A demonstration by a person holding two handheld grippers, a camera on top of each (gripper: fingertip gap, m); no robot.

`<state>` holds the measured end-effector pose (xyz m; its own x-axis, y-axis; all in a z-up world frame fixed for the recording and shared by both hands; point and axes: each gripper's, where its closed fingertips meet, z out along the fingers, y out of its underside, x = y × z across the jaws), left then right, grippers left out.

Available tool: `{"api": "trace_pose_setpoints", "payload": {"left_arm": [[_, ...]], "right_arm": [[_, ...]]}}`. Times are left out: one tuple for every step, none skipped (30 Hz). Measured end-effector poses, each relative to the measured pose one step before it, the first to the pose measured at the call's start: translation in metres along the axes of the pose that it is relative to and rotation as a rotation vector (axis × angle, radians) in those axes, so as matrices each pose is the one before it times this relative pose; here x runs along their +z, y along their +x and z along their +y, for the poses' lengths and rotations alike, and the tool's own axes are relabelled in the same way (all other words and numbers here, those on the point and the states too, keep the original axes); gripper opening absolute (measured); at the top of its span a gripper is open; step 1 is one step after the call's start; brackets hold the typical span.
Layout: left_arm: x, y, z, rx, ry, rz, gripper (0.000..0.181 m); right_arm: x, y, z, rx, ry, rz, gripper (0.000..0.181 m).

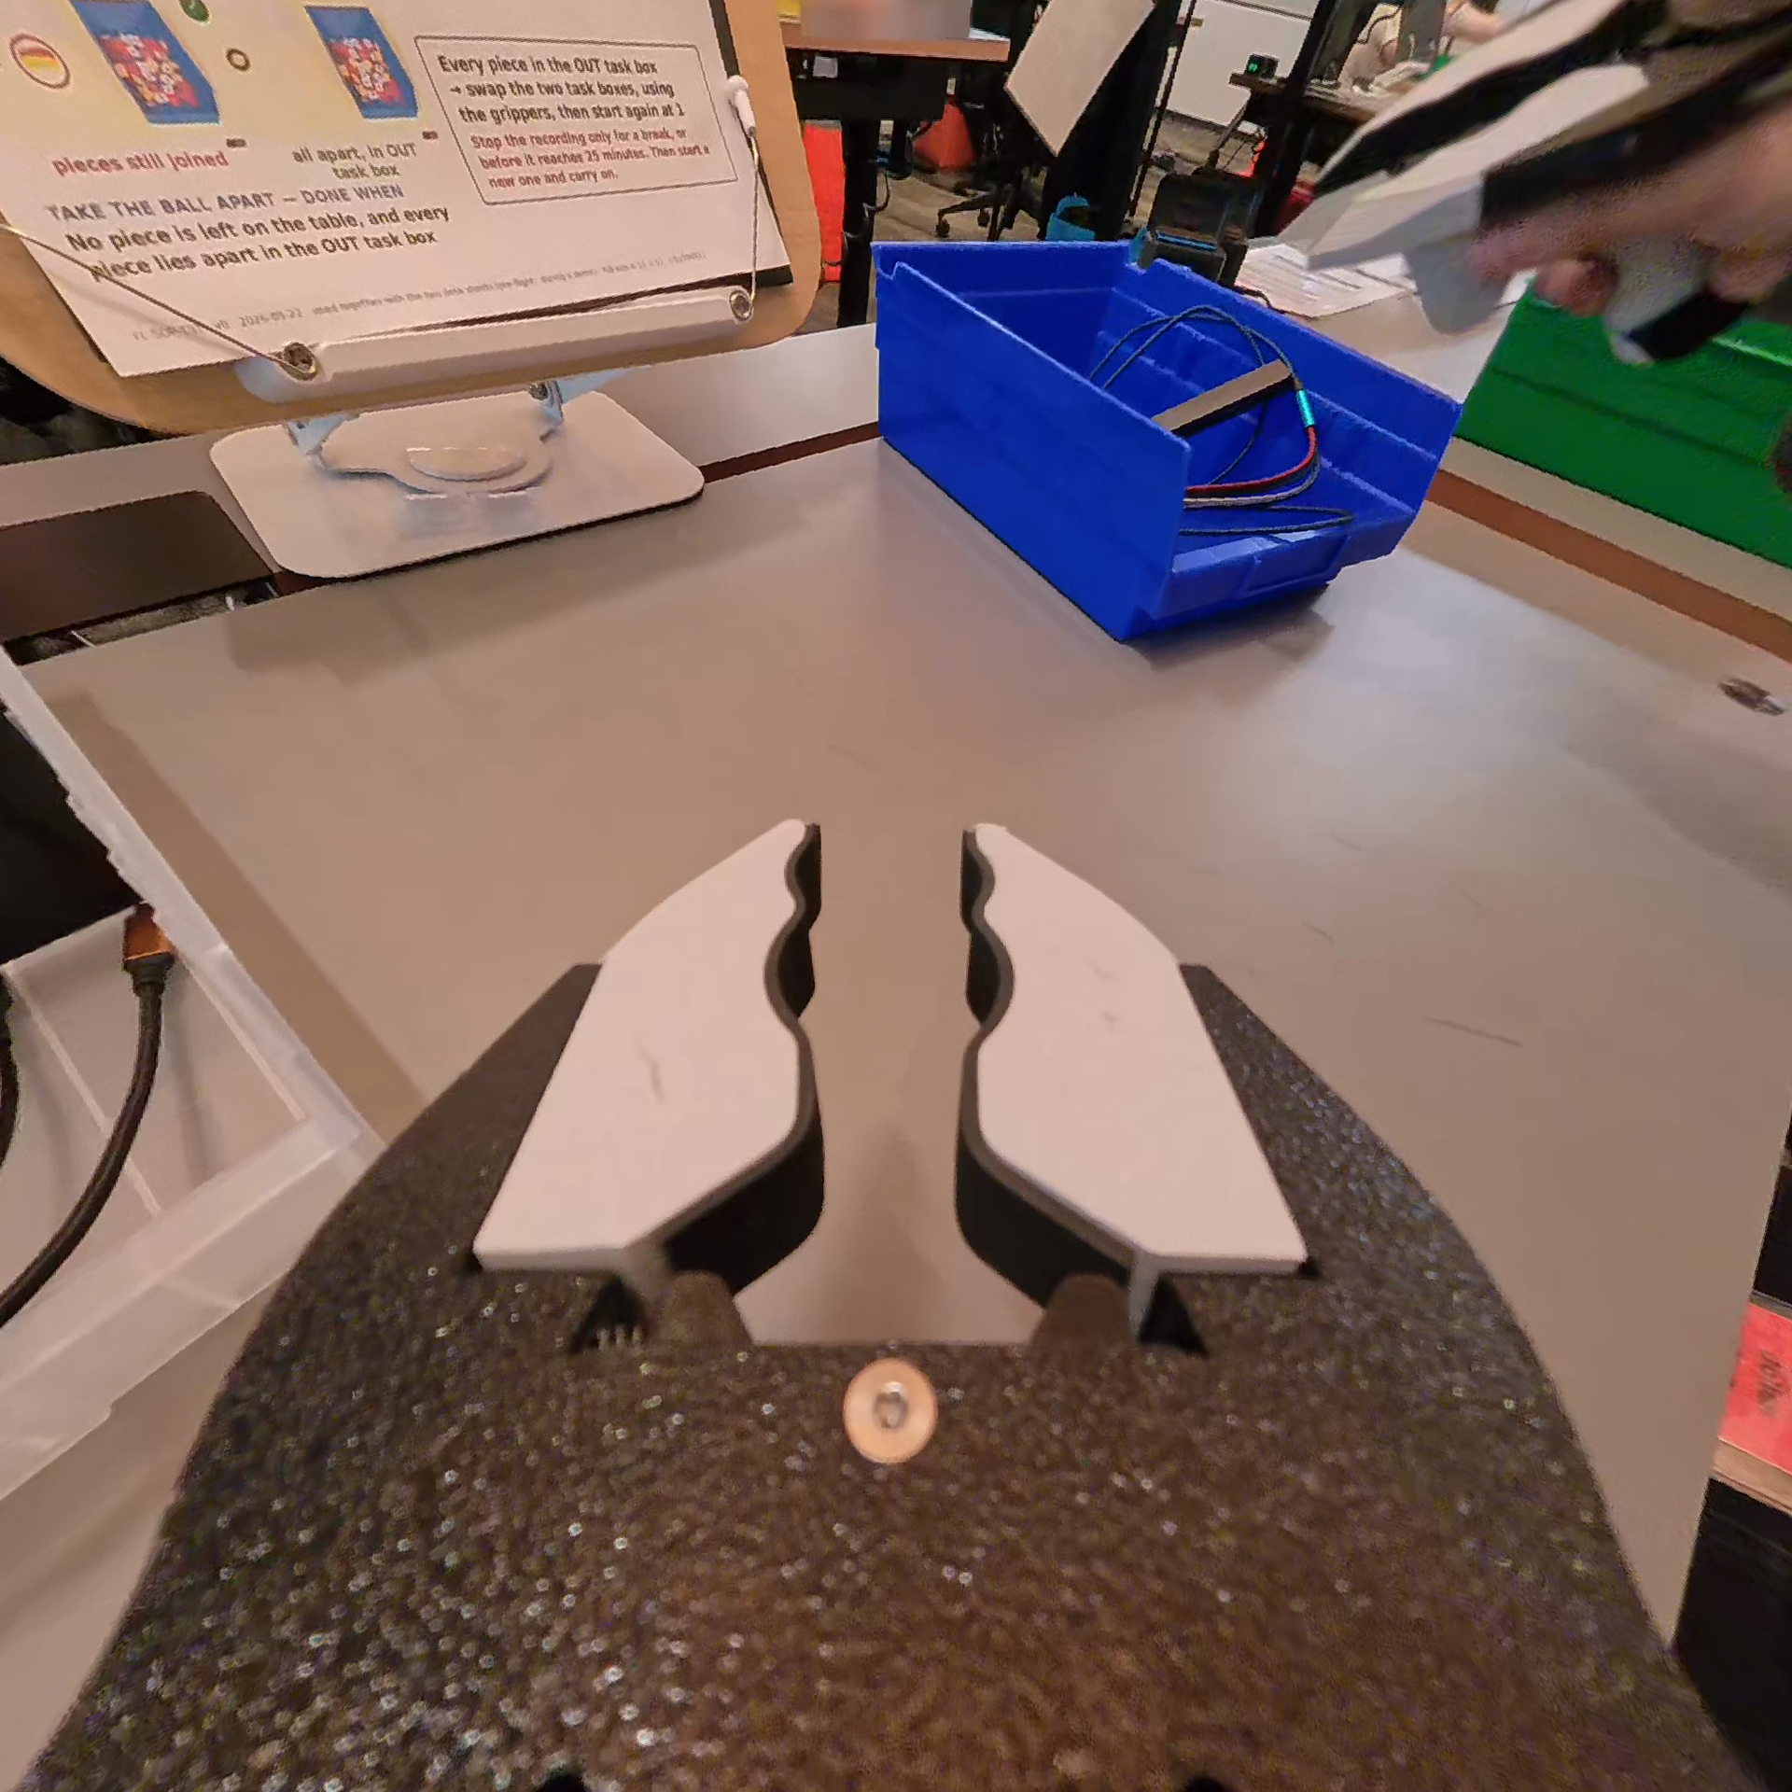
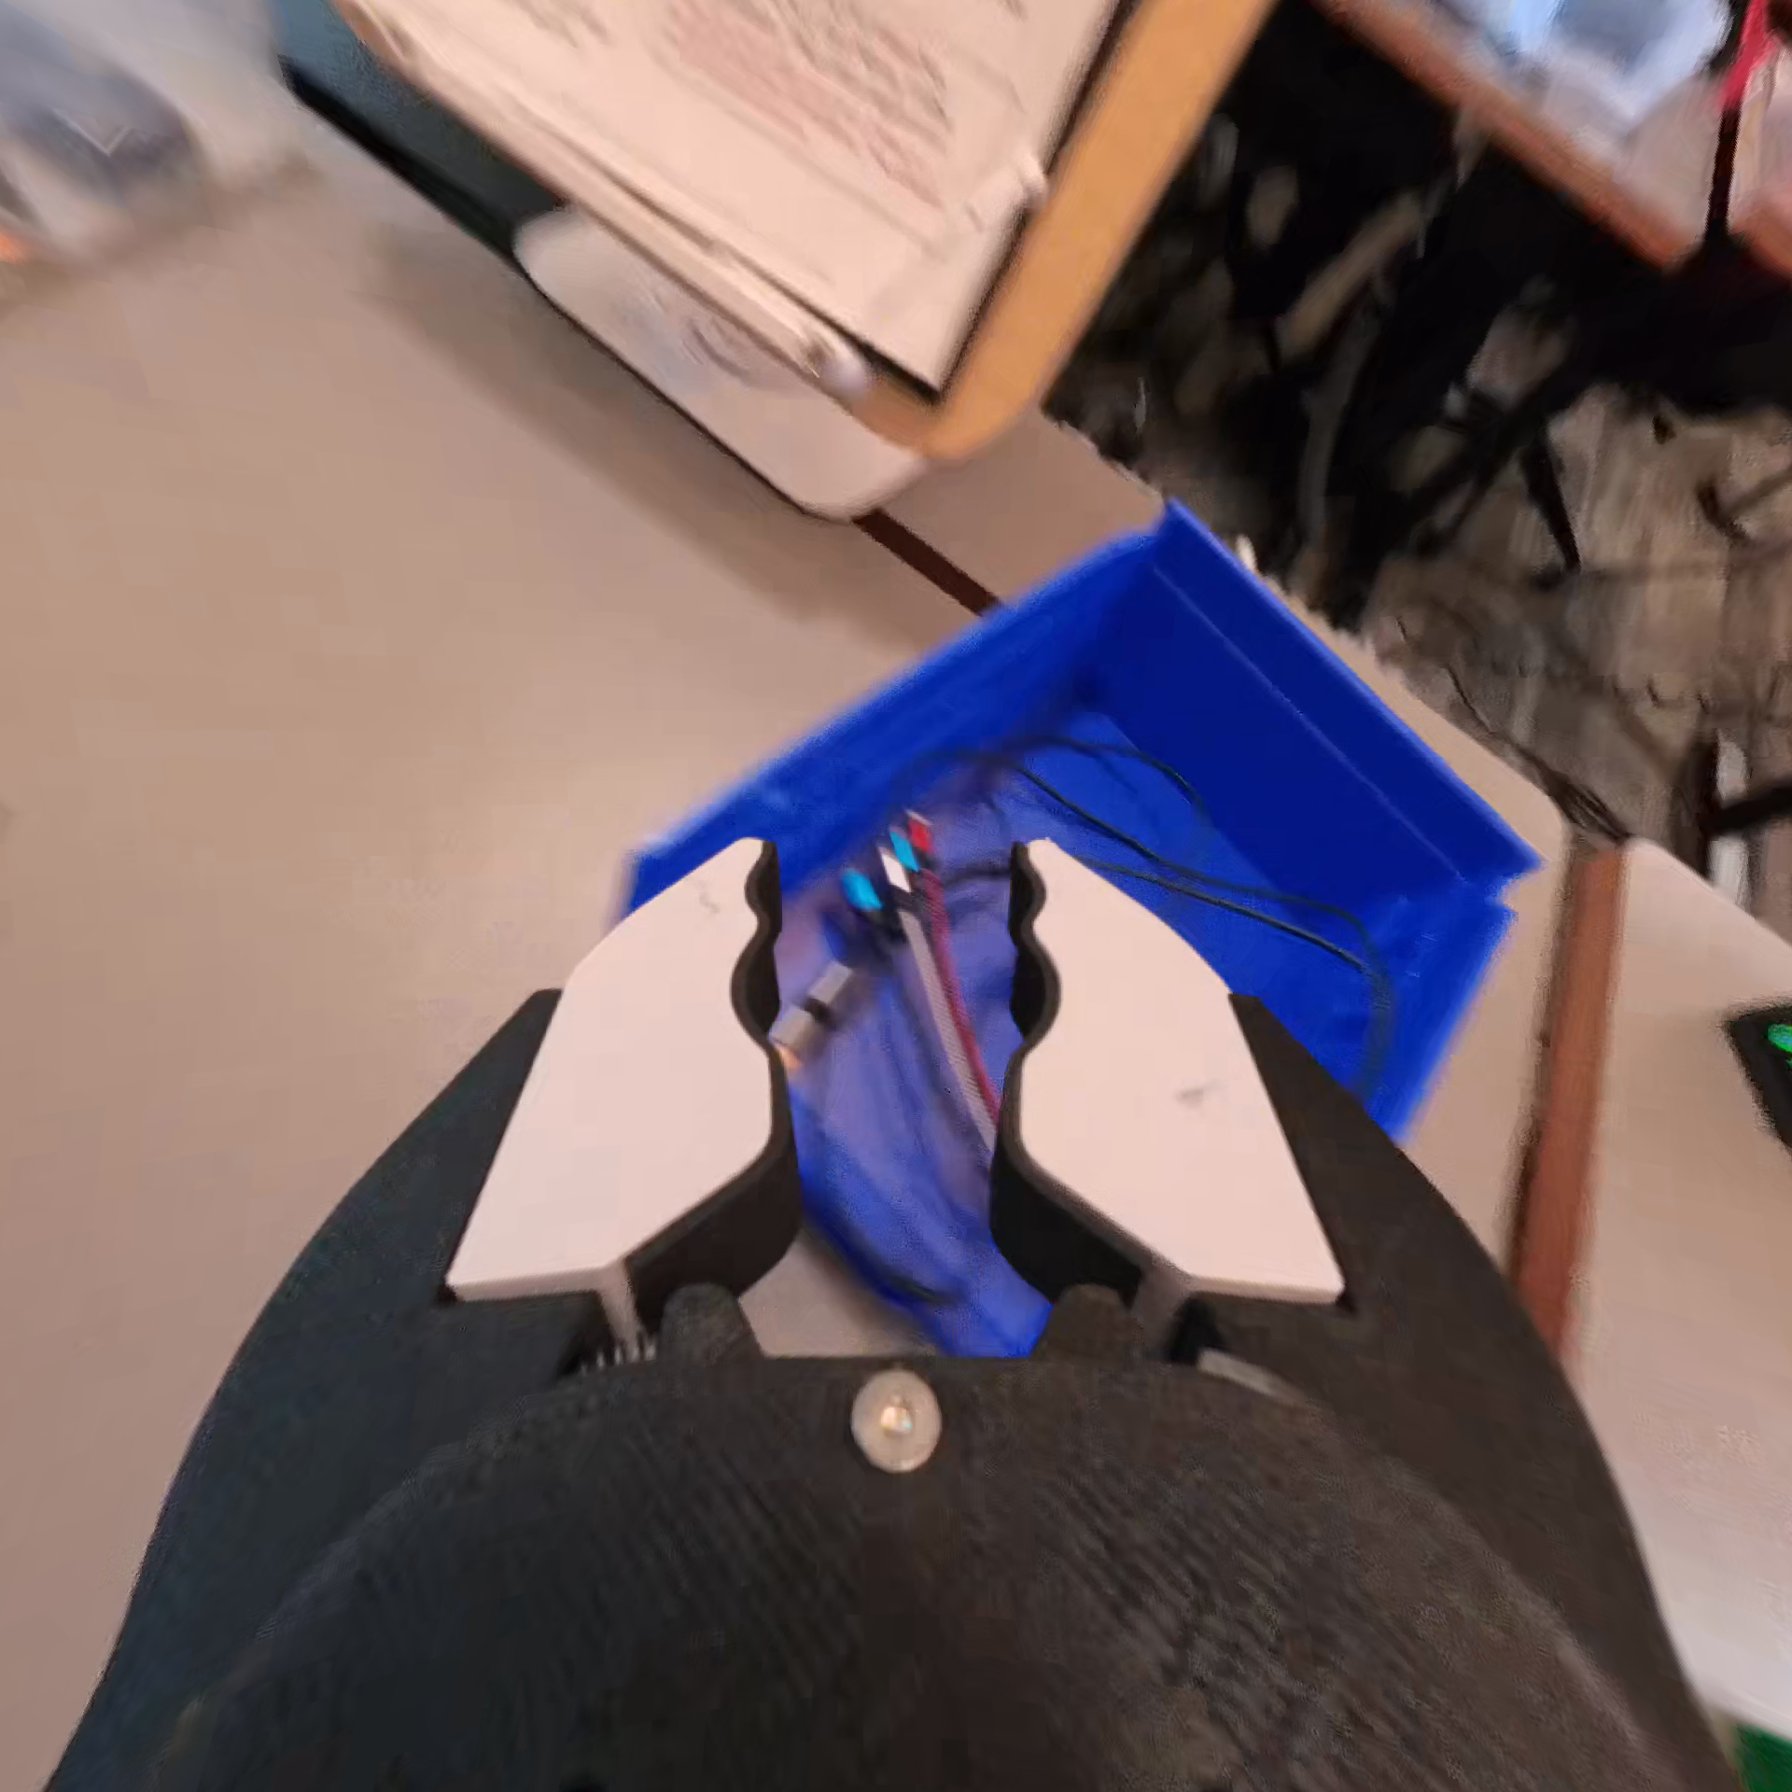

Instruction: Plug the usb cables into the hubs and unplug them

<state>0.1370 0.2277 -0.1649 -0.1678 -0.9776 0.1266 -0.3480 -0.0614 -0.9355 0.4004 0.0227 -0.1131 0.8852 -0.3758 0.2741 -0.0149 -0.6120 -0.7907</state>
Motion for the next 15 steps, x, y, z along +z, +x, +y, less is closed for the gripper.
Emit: {"api": "trace_pose_setpoints", "payload": {"left_arm": [[-0.00093,-0.00109,-0.0008,0.0062,-0.0012,-0.0076,0.026],[-0.00162,-0.00174,-0.00094,0.0057,0.0002,-0.0108,0.026],[-0.00234,-0.00246,-0.00097,0.0049,0.0013,-0.013,0.026],[-0.00328,-0.00321,-0.00128,0.0017,0.0017,-0.0146,0.026],[-0.00452,-0.00386,-0.00174,-0.0033,0.0025,-0.0159,0.027],[-0.00575,-0.00439,-0.0028,-0.0032,0.0072,-0.0165,0.026],[-0.00636,-0.00533,-0.00348,0.0007,0.01,-0.0195,0.026],[-0.00677,-0.00727,-0.00258,0.0033,0.0027,-0.0265,0.027],[-0.00635,-0.00878,-0.00164,0.0066,-0.0078,-0.029,0.028],[-0.00581,-0.01072,-0.00175,0.0068,-0.0103,-0.0339,0.029],[-0.00441,-0.01197,-0.00268,0.0102,-0.0103,-0.035,0.029],[-0.00269,-0.01085,-0.00273,0.0287,-0.0197,-0.0184,0.03],[-0.00098,-0.01235,-0.00182,0.0491,-0.0353,-0.0146,0.031],[0.00035,-0.01738,-0.00117,0.059,-0.0478,-0.0345,0.031],[0.00266,-0.02078,-0.00131,0.0666,-0.0514,-0.0408,0.032]], "right_arm": [[-0.00519,-0.0211,-0.00554,0.034,0.0907,-0.0233,0.045],[-0.00366,-0.02258,-0.00371,0.0319,0.0858,-0.0391,0.045],[-0.00274,-0.02182,-0.00003,0.0236,0.0638,-0.0418,0.047],[-0.00174,-0.01729,0.0019,0.0192,0.0483,-0.0223,0.049],[-0.00102,-0.0144,0.00375,0.0058,0.0306,-0.0151,0.052],[-0.00115,-0.01207,0.00435,0.0012,0.0171,-0.0098,0.055],[-0.00103,-0.01057,0.00342,0.0043,0.0171,-0.0084,0.056],[-0.00091,-0.01151,0.00296,0.0001,0.0143,-0.0252,0.057],[-0.0008,-0.01127,0.00359,-0.0097,0.0048,-0.0358,0.06],[-0.00084,-0.00819,0.0043,-0.0121,-0.0038,-0.0244,0.063],[-0.00091,-0.00467,0.00438,-0.0131,-0.0066,-0.0119,0.065],[-0.00128,-0.00115,0.00385,-0.0145,-0.005,0.0011,0.068],[-0.00146,0.00067,0.00281,-0.0072,0.0013,0.0056,0.07],[-0.00091,0.0005,0.00148,0.0014,0.0047,-0.0044,0.07],[-0.00027,-0.00083,0.00193,0.0019,-0.0057,-0.0218,0.075]]}}
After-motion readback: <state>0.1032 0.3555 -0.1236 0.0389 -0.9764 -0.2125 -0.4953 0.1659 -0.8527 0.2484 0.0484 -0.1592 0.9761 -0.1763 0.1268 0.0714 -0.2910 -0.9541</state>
